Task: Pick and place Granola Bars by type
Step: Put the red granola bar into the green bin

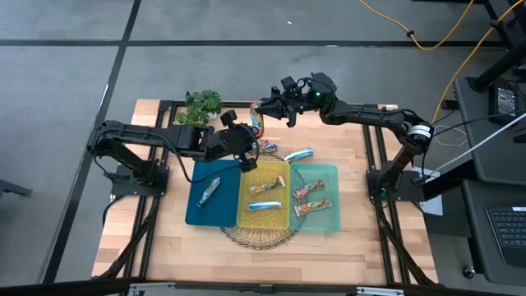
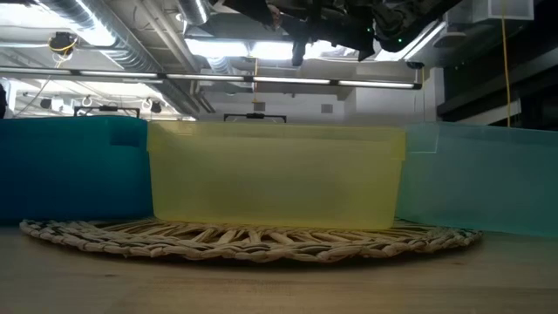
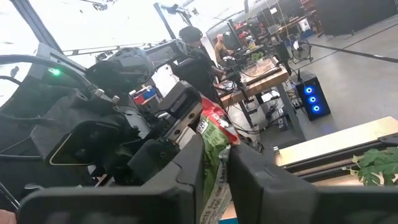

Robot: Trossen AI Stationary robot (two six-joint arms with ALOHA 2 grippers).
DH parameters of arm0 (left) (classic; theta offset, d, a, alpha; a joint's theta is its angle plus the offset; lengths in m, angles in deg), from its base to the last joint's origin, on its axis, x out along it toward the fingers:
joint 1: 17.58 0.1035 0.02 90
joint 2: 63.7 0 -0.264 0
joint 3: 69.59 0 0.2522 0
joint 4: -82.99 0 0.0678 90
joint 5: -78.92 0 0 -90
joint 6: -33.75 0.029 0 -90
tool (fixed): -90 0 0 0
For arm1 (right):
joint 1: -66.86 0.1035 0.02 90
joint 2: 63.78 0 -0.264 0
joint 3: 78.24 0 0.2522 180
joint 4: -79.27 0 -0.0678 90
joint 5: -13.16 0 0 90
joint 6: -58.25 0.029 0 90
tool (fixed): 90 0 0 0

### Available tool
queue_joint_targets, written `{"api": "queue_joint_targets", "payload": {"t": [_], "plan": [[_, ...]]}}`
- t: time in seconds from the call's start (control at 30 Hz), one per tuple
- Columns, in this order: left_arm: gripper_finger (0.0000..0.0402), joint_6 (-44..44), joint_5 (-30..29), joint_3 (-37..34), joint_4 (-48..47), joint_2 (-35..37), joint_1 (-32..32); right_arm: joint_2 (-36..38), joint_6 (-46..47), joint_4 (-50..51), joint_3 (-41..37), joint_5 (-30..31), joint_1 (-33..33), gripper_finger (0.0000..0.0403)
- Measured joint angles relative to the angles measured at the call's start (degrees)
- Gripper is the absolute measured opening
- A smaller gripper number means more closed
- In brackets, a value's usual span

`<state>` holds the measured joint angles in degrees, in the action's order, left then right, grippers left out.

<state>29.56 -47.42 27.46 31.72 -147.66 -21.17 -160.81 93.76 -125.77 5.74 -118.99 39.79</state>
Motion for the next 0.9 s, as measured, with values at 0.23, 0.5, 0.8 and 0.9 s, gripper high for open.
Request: {"api": "queue_joint_targets", "payload": {"t": [0.23, 0.5, 0.8, 0.9], "plan": [[0.0049, 0.4, 0.4, 0.0, 0.0, 0.6, -0.7, 0.0, -0.1, 0.0, 0.0, 0.0, -0.1, 0.0055], [0.0116, 0.9, -0.1, 0.0, -0.7, 5.0, -3.2, 0.0, -0.1, -0.1, 0.0, -1.6, -1.0, 0.0054], [0.0154, -2.7, -3.3, 0.0, -8.5, 9.0, -2.9, 2.2, 1.9, 1.6, 0.0, -12.0, -1.6, 0.0054], [0.0154, -4.3, -3.4, 0.0, -13.1, 9.2, -2.0, 3.6, 3.3, 5.2, 0.0, -15.7, -1.4, 0.0055]]}}
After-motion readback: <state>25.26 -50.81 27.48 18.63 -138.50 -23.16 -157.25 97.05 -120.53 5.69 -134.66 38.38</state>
